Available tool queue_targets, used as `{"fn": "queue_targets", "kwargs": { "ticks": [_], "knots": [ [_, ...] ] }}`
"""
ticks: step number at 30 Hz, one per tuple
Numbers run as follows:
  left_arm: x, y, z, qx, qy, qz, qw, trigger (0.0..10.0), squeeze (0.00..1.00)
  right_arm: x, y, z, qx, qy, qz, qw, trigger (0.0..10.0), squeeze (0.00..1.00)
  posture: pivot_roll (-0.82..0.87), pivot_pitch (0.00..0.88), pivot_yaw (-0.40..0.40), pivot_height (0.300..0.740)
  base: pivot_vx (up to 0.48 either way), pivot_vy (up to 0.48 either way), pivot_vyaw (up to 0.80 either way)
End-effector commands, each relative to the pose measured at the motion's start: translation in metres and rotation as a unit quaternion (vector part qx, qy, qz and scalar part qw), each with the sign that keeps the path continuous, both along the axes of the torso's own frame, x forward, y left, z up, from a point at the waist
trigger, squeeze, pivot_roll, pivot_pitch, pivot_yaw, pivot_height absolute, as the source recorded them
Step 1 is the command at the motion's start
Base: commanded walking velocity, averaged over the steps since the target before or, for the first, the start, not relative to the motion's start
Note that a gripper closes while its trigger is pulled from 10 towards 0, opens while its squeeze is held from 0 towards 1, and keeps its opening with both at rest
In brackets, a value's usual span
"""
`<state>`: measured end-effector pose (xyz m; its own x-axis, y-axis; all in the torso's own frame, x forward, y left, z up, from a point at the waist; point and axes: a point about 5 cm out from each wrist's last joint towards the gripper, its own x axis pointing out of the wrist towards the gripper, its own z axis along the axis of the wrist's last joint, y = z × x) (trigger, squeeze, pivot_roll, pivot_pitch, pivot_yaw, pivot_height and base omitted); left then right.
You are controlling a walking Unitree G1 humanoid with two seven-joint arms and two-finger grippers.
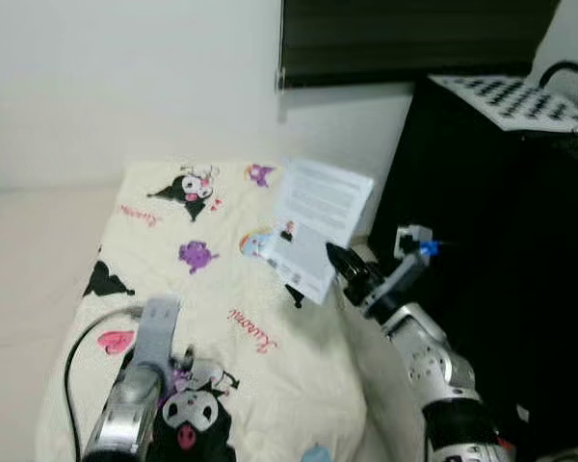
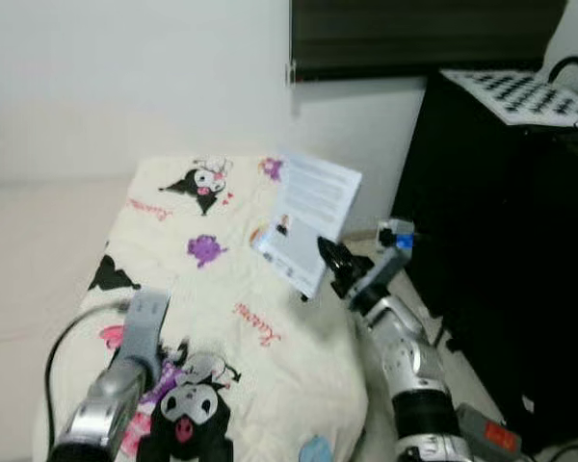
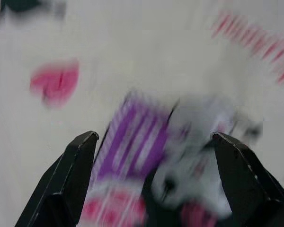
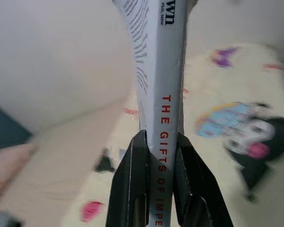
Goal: Clean up the room
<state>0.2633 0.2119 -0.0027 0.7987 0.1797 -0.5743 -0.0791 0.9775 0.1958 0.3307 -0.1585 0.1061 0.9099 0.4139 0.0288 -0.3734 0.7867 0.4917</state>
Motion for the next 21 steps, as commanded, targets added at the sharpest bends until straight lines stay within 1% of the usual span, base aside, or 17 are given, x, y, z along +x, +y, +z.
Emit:
{"fn": "queue_targets", "kwargs": {
  "ticks": [1, 2, 3, 5, 6, 7, 8, 10, 11, 12, 13, 15, 16, 17, 19, 20, 21],
  "knots": [
    [-0.016, 0.010, -0.017, -0.005, 0.029, 0.028, 0.999, 10.0, 0.00, -0.006, -0.008, -0.021, -0.023, 0.031, -0.018, 0.999, 10.0, 0.00, -0.08, 0.000, -0.049, 0.731, 0.000, 0.000, 0.00],
    [-0.016, 0.010, -0.017, -0.005, 0.029, 0.028, 0.999, 10.0, 0.00, -0.006, -0.008, -0.021, -0.023, 0.031, -0.018, 0.999, 10.0, 0.00, -0.08, 0.000, -0.049, 0.731, 0.000, 0.000, 0.00],
    [-0.028, 0.016, -0.029, -0.004, 0.056, 0.044, 0.997, 10.0, 0.00, -0.014, -0.016, -0.044, -0.065, 0.073, -0.032, 0.995, 10.0, 0.00, -0.08, 0.000, -0.052, 0.736, 0.000, 0.000, 0.00],
    [-0.047, 0.024, -0.044, -0.006, 0.090, 0.069, 0.994, 10.0, 0.00, -0.034, -0.030, -0.083, -0.140, 0.152, -0.050, 0.977, 10.0, 0.00, -0.08, 0.000, -0.054, 0.740, 0.000, 0.000, 0.00],
    [-0.047, 0.024, -0.044, -0.006, 0.090, 0.069, 0.994, 10.0, 0.00, -0.034, -0.030, -0.083, -0.140, 0.152, -0.050, 0.977, 10.0, 0.00, -0.08, 0.000, -0.054, 0.740, 0.000, 0.000, 0.00],
    [-0.057, 0.028, -0.051, -0.009, 0.105, 0.084, 0.991, 10.0, 0.00, -0.049, -0.038, -0.102, -0.155, 0.193, -0.061, 0.967, 10.0, 0.00, -0.07, 0.000, -0.058, 0.740, 0.000, 0.000, 0.00],
    [-0.057, 0.028, -0.051, -0.009, 0.105, 0.084, 0.991, 10.0, 0.00, -0.049, -0.038, -0.102, -0.155, 0.193, -0.061, 0.967, 10.0, 0.00, -0.07, 0.000, -0.058, 0.740, 0.000, 0.000, 0.00],
    [-0.075, 0.033, -0.063, -0.021, 0.133, 0.107, 0.985, 10.0, 0.00, -0.081, -0.051, -0.134, -0.183, 0.273, -0.076, 0.941, 10.0, 0.00, -0.07, 0.000, -0.062, 0.740, 0.000, 0.000, 0.35],
    [-0.075, 0.033, -0.063, -0.021, 0.133, 0.107, 0.985, 10.0, 0.00, -0.081, -0.051, -0.134, -0.183, 0.273, -0.076, 0.941, 10.0, 0.00, -0.07, 0.000, -0.062, 0.740, 0.000, 0.000, 0.69],
    [-0.081, 0.034, -0.066, -0.025, 0.142, 0.113, 0.983, 10.0, 0.00, -0.092, -0.054, -0.143, -0.195, 0.296, -0.079, 0.932, 10.0, 0.00, -0.07, 0.000, -0.062, 0.740, 0.000, 0.000, 0.69],
    [-0.081, 0.034, -0.066, -0.025, 0.142, 0.113, 0.983, 10.0, 0.00, -0.092, -0.054, -0.143, -0.195, 0.296, -0.079, 0.932, 10.0, 0.00, -0.07, 0.000, -0.062, 0.740, 0.000, 0.000, 0.69],
    [-0.107, 0.037, -0.079, -0.028, 0.192, 0.137, 0.971, 10.0, 0.00, -0.122, -0.059, -0.164, -0.200, 0.351, -0.089, 0.910, 10.0, 0.00, -0.07, 0.000, -0.057, 0.740, 0.000, 0.000, 0.69],
    [-0.107, 0.037, -0.079, -0.028, 0.192, 0.137, 0.971, 10.0, 0.00, -0.122, -0.059, -0.164, -0.200, 0.351, -0.089, 0.910, 10.0, 0.00, -0.07, 0.000, -0.057, 0.740, 0.000, 0.000, 0.69],
    [-0.119, 0.037, -0.085, -0.026, 0.216, 0.142, 0.966, 10.0, 0.00, -0.134, -0.060, -0.172, -0.198, 0.373, -0.093, 0.902, 10.0, 0.00, -0.08, 0.000, -0.056, 0.740, 0.000, 0.000, 0.69],
    [-0.119, 0.037, -0.085, -0.026, 0.216, 0.142, 0.966, 10.0, 0.00, -0.134, -0.060, -0.172, -0.198, 0.373, -0.093, 0.902, 10.0, 0.00, -0.08, 0.000, -0.056, 0.740, 0.000, 0.000, 0.69],
    [-0.128, 0.036, -0.089, -0.024, 0.234, 0.143, 0.961, 10.0, 0.00, -0.145, -0.061, -0.178, -0.199, 0.390, -0.094, 0.894, 10.0, 0.00, -0.08, 0.000, -0.056, 0.740, 0.000, 0.000, 0.69],
    [-0.128, 0.036, -0.089, -0.024, 0.234, 0.143, 0.961, 10.0, 0.00, -0.145, -0.061, -0.178, -0.199, 0.390, -0.094, 0.894, 10.0, 0.00, -0.08, 0.000, -0.056, 0.740, 0.000, 0.000, 0.69]
  ]
}}
